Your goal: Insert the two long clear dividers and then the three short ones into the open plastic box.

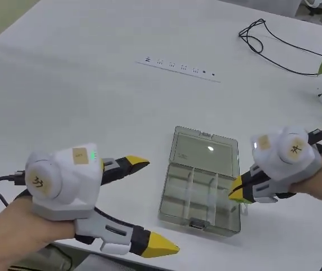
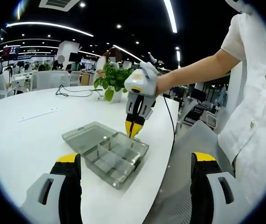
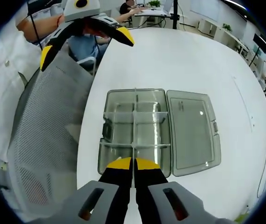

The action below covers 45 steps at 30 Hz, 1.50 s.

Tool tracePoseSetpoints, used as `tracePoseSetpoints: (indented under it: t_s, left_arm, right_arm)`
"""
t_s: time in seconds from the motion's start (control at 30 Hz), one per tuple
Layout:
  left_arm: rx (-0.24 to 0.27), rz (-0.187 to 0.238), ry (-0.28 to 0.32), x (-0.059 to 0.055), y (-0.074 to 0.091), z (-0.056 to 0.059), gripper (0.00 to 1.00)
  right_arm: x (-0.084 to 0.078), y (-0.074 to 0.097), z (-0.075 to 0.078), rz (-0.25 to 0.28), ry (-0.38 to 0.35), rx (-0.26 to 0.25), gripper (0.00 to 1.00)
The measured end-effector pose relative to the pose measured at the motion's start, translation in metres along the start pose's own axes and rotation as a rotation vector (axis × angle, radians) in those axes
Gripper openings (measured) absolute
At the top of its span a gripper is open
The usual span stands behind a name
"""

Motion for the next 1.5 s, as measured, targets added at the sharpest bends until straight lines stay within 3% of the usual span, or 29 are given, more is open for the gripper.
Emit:
tracePoseSetpoints:
  t_s: [0.5, 0.97, 1.37, 1.5]
  left_arm:
    - [-0.003, -0.008, 0.006, -0.002, 0.001, 0.000, 1.00]
    - [-0.008, -0.012, 0.007, -0.003, 0.000, 0.000, 1.00]
    - [-0.011, -0.014, 0.003, -0.003, -0.001, 0.001, 1.00]
    - [-0.010, -0.015, 0.004, -0.003, -0.001, 0.002, 1.00]
  right_arm:
    - [-0.005, -0.017, 0.002, 0.014, 0.054, -0.034, 0.02]
    - [-0.009, -0.028, 0.005, -0.025, 0.087, -0.050, 0.02]
    - [-0.009, -0.028, 0.004, -0.053, 0.092, -0.048, 0.03]
    - [-0.005, -0.024, 0.004, -0.027, 0.071, -0.054, 0.08]
Point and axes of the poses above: the centre of the closed fingertips' face, and the gripper's own axes: y roughly backward along the fingers, z roughly to its right, x roughly out of its top, the point moved 2 cm from there along y, roughly backward along the fingers, and after that the axes turned 11 degrees about x, right-handed, at the moved point
